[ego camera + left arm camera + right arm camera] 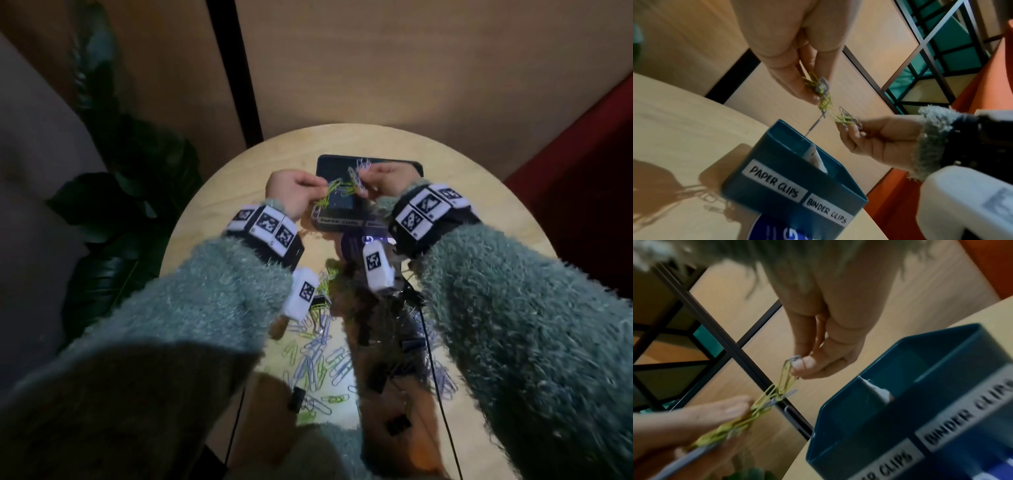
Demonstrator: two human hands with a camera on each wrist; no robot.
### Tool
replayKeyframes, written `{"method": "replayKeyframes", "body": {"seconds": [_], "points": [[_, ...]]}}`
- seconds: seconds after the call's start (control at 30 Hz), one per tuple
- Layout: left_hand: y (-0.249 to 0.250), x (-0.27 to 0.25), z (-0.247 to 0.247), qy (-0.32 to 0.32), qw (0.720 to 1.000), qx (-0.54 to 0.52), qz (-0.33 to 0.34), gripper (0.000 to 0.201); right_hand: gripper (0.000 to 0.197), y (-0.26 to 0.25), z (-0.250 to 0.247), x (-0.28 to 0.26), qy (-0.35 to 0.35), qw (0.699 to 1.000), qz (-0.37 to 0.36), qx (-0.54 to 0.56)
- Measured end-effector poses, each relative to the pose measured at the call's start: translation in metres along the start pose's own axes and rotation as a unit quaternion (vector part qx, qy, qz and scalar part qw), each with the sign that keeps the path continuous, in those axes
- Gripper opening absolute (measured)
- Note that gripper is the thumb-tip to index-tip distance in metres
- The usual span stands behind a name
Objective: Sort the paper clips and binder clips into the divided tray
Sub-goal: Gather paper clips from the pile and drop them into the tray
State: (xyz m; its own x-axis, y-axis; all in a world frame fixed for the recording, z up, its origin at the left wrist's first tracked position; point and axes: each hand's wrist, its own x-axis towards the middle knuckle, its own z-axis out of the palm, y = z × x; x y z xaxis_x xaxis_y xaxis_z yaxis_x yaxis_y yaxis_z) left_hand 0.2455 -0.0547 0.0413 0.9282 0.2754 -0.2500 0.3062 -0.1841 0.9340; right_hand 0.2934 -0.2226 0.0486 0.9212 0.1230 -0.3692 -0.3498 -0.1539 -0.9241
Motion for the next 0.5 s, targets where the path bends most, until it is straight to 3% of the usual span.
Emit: {"method": "replayKeyframes", "body": {"seconds": [0.1,0.17,0.3,0.4,0.5], "points": [[0.009,0.023,0.018,0.039,0.999,-0.007,0.018,0.01,0.011,-0.007,0.01,0.018,0.029,1.0,-0.001,-0.01],[0.007,0.033,0.028,0.03,0.999,0.015,0.016,0.02,0.022,-0.002,0.015,0.029,0.03,0.999,0.008,-0.028],[-0.011,0.034,0.034,-0.005,0.994,0.106,0.028,0.033,0.039,0.02,0.021,0.038,0.044,0.978,-0.001,-0.203],[-0.031,0.022,0.022,0.039,0.991,0.116,0.052,0.025,0.026,0.031,0.02,0.012,0.066,0.958,-0.094,-0.263],[-0.062,0.004,0.013,0.058,0.989,0.129,0.037,0.019,0.018,0.049,0.02,-0.015,0.0,0.939,-0.128,-0.32]]}}
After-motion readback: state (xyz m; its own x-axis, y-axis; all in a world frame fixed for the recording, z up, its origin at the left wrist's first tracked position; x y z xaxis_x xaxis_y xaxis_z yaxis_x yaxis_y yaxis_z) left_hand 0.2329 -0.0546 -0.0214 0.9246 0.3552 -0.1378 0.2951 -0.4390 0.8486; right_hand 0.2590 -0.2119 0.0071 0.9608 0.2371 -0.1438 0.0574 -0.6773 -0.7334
